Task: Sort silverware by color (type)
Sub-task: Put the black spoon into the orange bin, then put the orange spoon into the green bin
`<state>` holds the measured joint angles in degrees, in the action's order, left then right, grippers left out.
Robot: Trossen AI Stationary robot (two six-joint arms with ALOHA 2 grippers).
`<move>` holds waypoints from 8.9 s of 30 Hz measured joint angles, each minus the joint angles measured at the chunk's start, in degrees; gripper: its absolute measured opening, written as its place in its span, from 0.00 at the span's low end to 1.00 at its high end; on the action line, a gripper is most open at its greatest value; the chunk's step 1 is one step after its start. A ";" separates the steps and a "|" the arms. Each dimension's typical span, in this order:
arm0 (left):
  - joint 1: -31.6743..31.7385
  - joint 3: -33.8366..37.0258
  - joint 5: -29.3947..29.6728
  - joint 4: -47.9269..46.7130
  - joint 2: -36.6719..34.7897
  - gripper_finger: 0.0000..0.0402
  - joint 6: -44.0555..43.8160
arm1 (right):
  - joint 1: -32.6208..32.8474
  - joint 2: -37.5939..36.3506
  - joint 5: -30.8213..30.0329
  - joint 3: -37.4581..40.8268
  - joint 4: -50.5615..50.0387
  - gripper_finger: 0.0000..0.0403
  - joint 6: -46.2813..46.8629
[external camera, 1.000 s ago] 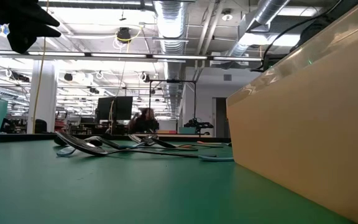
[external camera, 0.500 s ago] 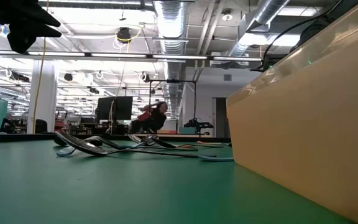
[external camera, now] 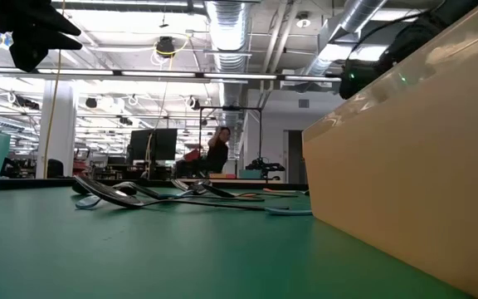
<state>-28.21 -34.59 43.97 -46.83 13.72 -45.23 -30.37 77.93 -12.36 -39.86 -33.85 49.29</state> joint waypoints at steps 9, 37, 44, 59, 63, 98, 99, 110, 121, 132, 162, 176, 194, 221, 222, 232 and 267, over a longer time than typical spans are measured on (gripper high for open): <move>0.00 0.00 0.31 0.00 0.01 0.26 -0.04 | -3.64 0.00 0.00 -8.22 -0.20 0.02 -9.31; 0.02 -0.02 3.25 -0.03 0.01 0.26 -2.71 | 8.05 0.11 8.09 -24.55 12.63 0.02 -24.13; 0.00 -0.04 1.64 -0.05 -0.01 0.26 -3.48 | 10.77 4.02 7.98 -30.55 11.72 0.02 -23.89; 0.00 -0.07 -1.65 -0.05 0.00 0.26 -2.17 | 35.98 19.69 -0.14 -50.33 -7.98 0.02 -14.47; 0.00 -0.07 -1.46 -0.03 -0.01 0.26 -1.31 | 44.92 19.16 -4.35 -50.88 -13.83 0.02 -0.19; 0.00 -0.07 -1.04 -0.14 0.15 0.26 -1.51 | 77.08 34.03 -7.57 -50.84 -23.93 0.02 65.87; 0.00 -0.07 -1.05 -0.20 0.15 0.26 -1.52 | 76.92 34.10 -7.21 -50.81 -23.79 0.02 65.36; 0.00 -0.07 -1.60 -0.88 0.15 0.26 -0.42 | 75.87 33.99 -3.95 -50.83 -24.06 0.02 61.22; 0.00 -0.04 -1.57 -1.47 0.15 0.26 -0.09 | 73.37 36.88 1.20 -50.73 -22.09 0.02 55.31; 0.00 -0.04 -1.43 -1.56 0.17 0.26 -0.19 | 72.36 37.59 1.82 -50.82 -21.52 0.05 52.15; 0.00 -0.02 0.16 -2.67 0.15 0.26 -2.49 | 65.82 32.41 0.18 -50.81 -33.30 0.34 31.06; 0.00 -0.02 3.28 -2.58 0.15 0.26 -5.07 | 68.14 13.29 -20.02 -50.83 -54.55 0.32 31.82; 0.00 -0.02 6.63 -4.42 0.17 0.26 -5.01 | 58.46 -8.49 -26.39 -28.40 -51.81 0.32 28.22; 4.63 0.00 12.60 -4.06 8.27 0.26 -12.51 | 18.01 -11.28 -6.13 -19.07 -22.97 0.32 -27.33; 5.12 0.00 11.92 -3.40 9.94 0.26 -12.58 | 17.05 -10.83 -5.16 -19.08 -22.05 0.32 -28.72; 10.47 0.00 6.22 1.54 21.02 0.26 -12.28 | 9.29 -1.86 4.72 -19.08 -13.62 0.32 -38.60; 23.76 -6.74 0.33 -3.63 19.12 0.26 -1.26 | -0.35 12.39 21.20 -22.53 5.12 0.32 -43.08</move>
<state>-4.45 -41.32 44.30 -50.46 32.85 -46.49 -30.72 90.32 8.84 -62.39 -28.73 6.21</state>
